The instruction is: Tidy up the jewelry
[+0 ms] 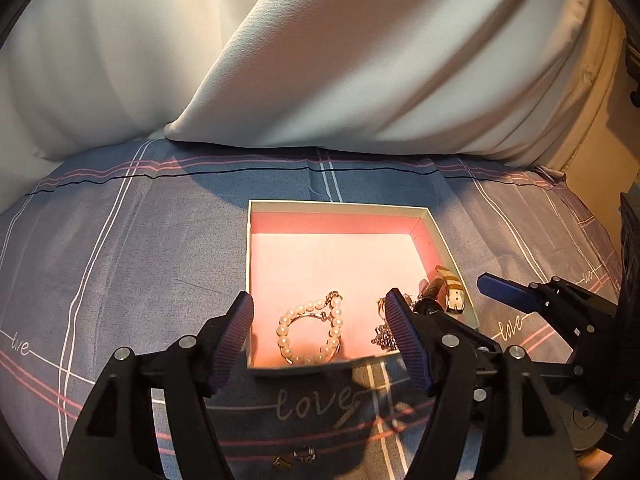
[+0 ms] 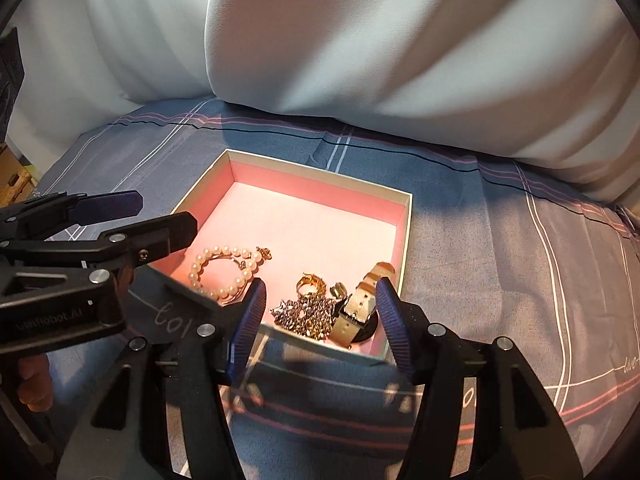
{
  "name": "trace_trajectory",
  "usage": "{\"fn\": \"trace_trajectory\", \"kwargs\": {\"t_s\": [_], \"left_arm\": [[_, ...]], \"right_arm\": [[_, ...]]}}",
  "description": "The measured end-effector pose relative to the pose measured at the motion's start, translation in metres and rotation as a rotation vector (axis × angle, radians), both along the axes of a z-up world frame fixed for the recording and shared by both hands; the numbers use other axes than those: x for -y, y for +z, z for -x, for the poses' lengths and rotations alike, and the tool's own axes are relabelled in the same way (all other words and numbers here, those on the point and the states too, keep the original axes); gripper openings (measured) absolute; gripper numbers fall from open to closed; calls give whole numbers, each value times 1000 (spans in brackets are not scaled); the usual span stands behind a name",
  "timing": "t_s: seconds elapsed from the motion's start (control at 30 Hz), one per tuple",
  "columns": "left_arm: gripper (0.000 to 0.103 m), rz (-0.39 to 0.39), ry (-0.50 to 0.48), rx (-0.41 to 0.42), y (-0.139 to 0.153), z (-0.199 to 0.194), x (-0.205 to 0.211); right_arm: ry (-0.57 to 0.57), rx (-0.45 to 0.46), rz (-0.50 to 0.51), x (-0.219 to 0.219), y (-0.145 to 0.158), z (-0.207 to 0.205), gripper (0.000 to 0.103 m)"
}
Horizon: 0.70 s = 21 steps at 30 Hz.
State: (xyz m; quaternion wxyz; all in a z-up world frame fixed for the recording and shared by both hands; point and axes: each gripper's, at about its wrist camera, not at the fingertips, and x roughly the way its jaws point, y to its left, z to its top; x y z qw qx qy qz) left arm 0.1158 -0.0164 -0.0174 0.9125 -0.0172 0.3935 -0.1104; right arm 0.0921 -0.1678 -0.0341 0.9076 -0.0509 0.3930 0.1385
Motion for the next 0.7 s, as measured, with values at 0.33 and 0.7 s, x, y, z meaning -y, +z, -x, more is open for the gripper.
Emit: {"fn": "trace_trajectory", "kwargs": {"t_s": [0.33,0.7], "left_arm": [[69,-46,-46,-49,-58,87,-24],[57,-156,-79,-88,-82,81,-22]], "right_arm": [[83,-96,-42,-9,-49,63,58],[109,-138,-62,-23,-64,70,58]]}}
